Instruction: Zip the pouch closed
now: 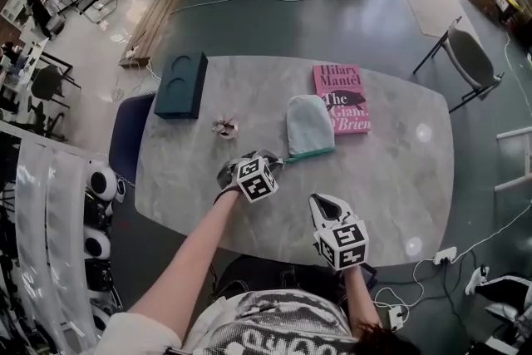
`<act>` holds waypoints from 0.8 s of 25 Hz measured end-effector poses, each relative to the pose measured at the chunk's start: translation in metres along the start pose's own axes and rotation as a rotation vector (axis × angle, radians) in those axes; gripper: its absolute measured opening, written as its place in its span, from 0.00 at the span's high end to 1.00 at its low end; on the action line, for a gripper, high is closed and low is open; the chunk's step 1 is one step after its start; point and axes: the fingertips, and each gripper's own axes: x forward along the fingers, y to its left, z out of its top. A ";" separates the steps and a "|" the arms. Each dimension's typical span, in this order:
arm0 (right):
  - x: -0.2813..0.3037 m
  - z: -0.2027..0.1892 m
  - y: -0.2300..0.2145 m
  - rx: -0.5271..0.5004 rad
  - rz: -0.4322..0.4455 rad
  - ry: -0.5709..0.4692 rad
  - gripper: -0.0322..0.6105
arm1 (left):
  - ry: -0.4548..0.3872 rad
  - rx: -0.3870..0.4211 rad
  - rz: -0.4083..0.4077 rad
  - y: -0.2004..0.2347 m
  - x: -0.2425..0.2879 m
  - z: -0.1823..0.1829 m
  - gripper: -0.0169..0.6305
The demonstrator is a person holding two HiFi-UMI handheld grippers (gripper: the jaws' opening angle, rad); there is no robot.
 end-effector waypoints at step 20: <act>0.067 -0.051 0.028 -0.143 -0.042 0.205 0.86 | -0.169 -0.065 -0.082 -0.068 -0.055 0.000 0.94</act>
